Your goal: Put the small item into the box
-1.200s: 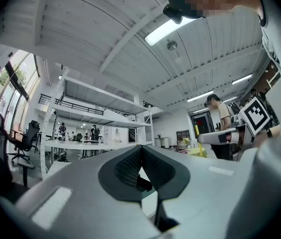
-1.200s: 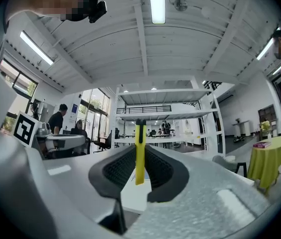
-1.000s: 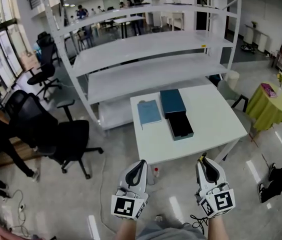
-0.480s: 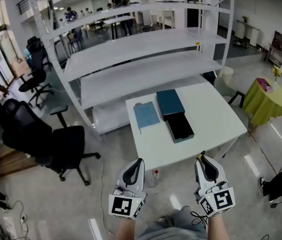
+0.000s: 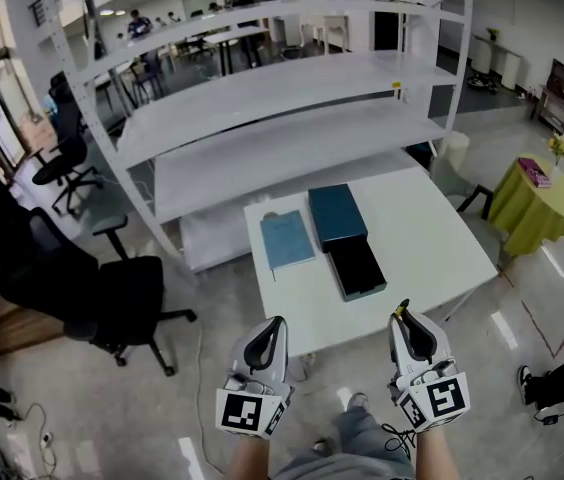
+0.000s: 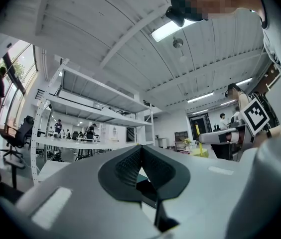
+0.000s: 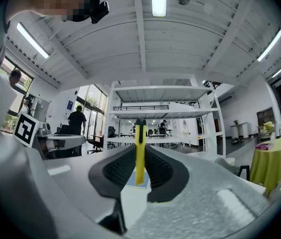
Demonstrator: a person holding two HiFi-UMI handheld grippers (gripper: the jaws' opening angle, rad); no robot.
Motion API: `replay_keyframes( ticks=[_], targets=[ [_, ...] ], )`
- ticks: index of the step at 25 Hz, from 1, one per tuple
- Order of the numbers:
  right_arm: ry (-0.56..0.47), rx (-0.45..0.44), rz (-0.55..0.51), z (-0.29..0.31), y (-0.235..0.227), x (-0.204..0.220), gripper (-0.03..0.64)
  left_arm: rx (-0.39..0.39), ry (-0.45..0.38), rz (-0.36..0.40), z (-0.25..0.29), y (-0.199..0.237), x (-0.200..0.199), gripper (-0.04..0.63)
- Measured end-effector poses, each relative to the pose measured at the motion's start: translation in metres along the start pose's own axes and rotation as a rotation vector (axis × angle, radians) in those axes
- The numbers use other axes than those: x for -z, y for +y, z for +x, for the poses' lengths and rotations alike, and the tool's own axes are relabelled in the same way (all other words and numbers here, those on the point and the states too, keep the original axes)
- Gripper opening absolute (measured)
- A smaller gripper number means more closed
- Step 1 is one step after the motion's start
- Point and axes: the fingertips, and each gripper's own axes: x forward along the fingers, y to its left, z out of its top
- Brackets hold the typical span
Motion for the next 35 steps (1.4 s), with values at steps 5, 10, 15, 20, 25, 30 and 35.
replay_keyframes(
  ticks=[5,10,15,20,25,30,35],
  targets=[
    [0.003,-0.032,-0.007,0.028,-0.023,0.000,0.060,-0.023,-0.011,-0.001,0.034,0.004,0.002,0.005],
    [0.002,-0.059,-0.009,0.052,-0.049,-0.004,0.060,-0.038,-0.016,-0.002,0.069,0.003,0.002,0.006],
    [0.002,-0.091,-0.005,0.073,-0.075,-0.003,0.060,-0.059,-0.021,0.006,0.100,0.000,0.002,0.005],
    [-0.002,-0.135,-0.002,0.096,-0.096,-0.003,0.060,-0.096,-0.024,0.018,0.126,0.000,0.003,0.006],
    [-0.001,-0.180,-0.001,0.113,-0.112,-0.001,0.060,-0.133,-0.026,0.020,0.143,-0.001,0.005,0.005],
    [0.024,-0.219,0.016,0.130,-0.120,0.007,0.060,-0.140,-0.010,0.026,0.155,-0.004,0.011,0.005],
    [0.074,-0.249,0.020,0.148,-0.120,0.020,0.060,-0.140,0.003,0.033,0.166,0.002,0.011,0.006]
  ],
)
